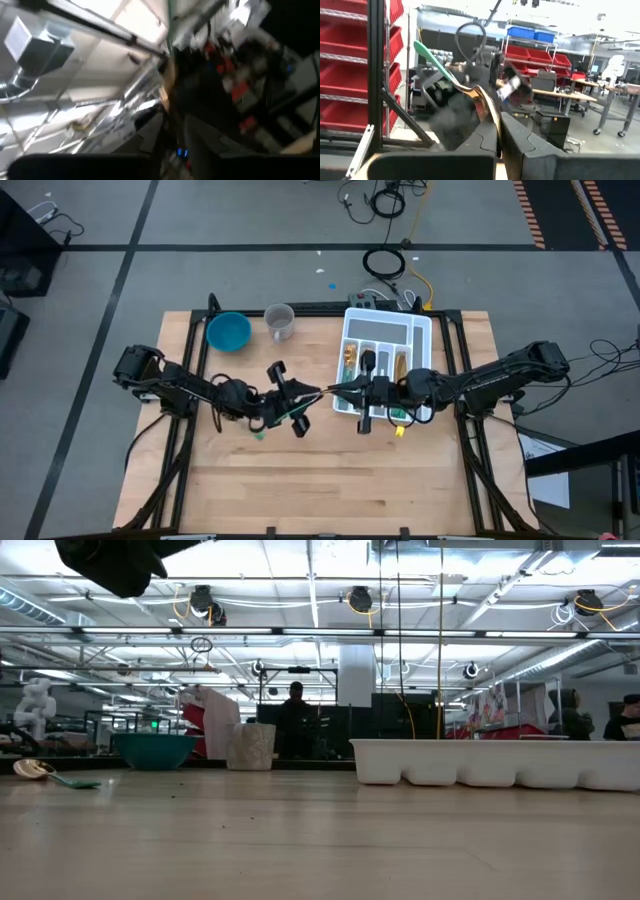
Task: Sort silverware
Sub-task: Put the green spoon into the white silverware organizer
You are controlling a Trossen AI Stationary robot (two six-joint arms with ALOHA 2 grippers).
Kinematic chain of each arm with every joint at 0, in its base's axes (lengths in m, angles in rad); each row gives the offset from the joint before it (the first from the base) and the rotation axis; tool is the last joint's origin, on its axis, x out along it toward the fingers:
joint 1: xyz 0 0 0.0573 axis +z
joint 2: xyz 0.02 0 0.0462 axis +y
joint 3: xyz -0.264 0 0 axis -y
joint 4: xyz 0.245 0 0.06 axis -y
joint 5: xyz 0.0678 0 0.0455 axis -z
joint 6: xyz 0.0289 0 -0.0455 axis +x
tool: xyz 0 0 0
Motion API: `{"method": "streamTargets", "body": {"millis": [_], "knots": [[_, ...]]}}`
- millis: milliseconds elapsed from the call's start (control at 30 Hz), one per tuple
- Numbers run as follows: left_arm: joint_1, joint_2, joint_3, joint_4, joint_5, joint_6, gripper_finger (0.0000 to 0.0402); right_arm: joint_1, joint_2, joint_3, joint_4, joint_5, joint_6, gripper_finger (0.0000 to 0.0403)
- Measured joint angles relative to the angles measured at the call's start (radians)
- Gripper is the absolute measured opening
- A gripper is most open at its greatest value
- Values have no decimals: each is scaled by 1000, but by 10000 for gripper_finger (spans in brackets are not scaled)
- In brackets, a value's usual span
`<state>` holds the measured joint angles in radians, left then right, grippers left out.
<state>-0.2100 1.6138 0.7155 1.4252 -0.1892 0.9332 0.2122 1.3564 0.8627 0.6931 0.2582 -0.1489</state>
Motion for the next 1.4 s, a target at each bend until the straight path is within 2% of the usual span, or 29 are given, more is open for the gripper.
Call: {"method": "streamTargets", "body": {"millis": [200, 300, 433, 533, 633, 767, 833, 1067, 1200, 1400], "knots": [[-2, -3, 0, -118, -189, 45, 138, 0, -69, 2, -20, 29, -47, 0], [-19, -3, 0, -156, -324, 44, 147, 0, -149, 2, -134, 128, -141, 0], [-61, -3, 0, -226, -452, 48, 148, -20, -263, 46, -446, 349, -204, 0], [-90, -3, 0, -278, -502, 49, 148, -65, -321, 147, -769, 368, -164, 0], [-122, -3, -1, -327, -551, 42, 148, -129, -324, 284, -1112, 373, -102, 0], [-159, -3, -1, -377, -604, 12, 148, -215, -274, 440, -1409, 373, -99, 0], [-173, -3, -1, -402, -617, -28, 148, -257, -243, 506, -1494, 347, -111, 0], [-221, -3, -1, -501, -707, -119, 148, -433, -119, 637, -1742, 69, -194, 0], [-255, -4, -1, -527, -769, -125, 148, -530, -32, 666, -1842, -78, -205, 0], [-293, -4, -1, -557, -867, -142, 148, -654, 96, 668, -1901, -218, -266, 0]]}}
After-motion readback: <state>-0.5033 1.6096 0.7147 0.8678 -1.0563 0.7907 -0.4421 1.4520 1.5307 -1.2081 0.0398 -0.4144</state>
